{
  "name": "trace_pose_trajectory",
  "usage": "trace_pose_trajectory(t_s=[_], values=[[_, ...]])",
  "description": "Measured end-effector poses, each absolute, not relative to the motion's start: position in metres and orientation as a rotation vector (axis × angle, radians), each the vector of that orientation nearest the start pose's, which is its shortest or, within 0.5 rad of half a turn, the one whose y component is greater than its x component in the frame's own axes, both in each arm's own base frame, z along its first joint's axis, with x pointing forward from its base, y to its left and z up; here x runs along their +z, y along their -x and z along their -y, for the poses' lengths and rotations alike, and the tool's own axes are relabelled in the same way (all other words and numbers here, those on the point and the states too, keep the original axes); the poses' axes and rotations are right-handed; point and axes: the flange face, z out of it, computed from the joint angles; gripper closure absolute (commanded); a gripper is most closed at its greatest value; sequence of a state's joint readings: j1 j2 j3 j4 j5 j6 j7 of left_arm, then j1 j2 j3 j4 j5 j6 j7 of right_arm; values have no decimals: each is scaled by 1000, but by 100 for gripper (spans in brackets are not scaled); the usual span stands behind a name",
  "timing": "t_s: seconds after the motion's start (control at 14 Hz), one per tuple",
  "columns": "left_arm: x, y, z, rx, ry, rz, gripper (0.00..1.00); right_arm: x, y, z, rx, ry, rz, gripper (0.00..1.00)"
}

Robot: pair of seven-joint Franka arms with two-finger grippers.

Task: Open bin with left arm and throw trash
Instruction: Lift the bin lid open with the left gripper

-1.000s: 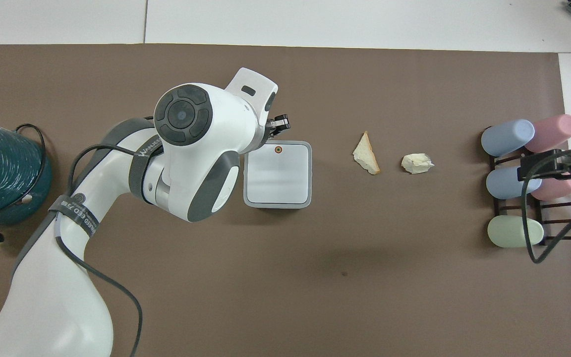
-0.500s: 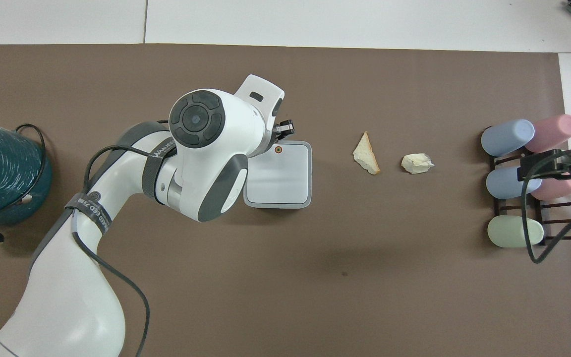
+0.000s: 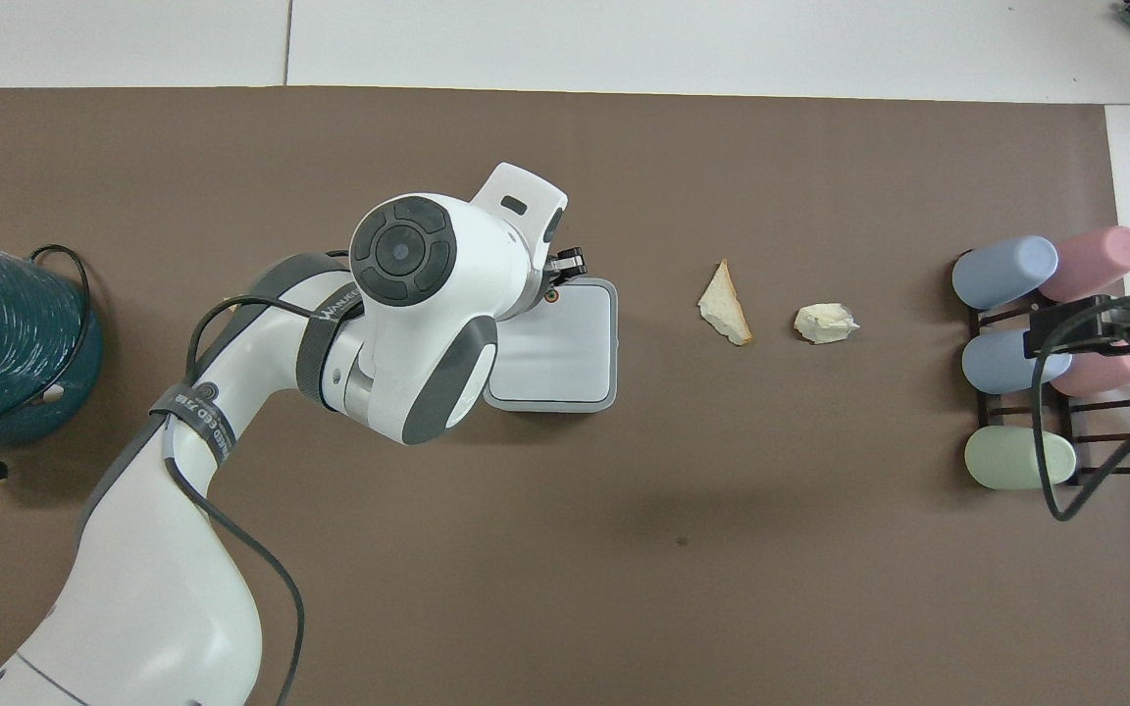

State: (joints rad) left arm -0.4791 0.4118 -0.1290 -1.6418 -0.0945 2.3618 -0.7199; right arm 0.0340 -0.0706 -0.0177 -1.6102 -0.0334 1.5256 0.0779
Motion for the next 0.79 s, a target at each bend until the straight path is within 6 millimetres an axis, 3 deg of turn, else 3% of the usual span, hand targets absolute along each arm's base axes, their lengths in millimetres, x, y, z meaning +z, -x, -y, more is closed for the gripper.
trace_pose_trajectory(t_s=[0.43,0.57,0.79], values=[[415,-577,390,-273,3400,317,100,640,-528,-5,20,3173,-100,0],[430,-579,389,-218,3383,309,100,640,-528,-5,20,3173,-100,0],[468,-580,381,-107,3338,298,100,640,-528,-5,20,3173,-100,0]])
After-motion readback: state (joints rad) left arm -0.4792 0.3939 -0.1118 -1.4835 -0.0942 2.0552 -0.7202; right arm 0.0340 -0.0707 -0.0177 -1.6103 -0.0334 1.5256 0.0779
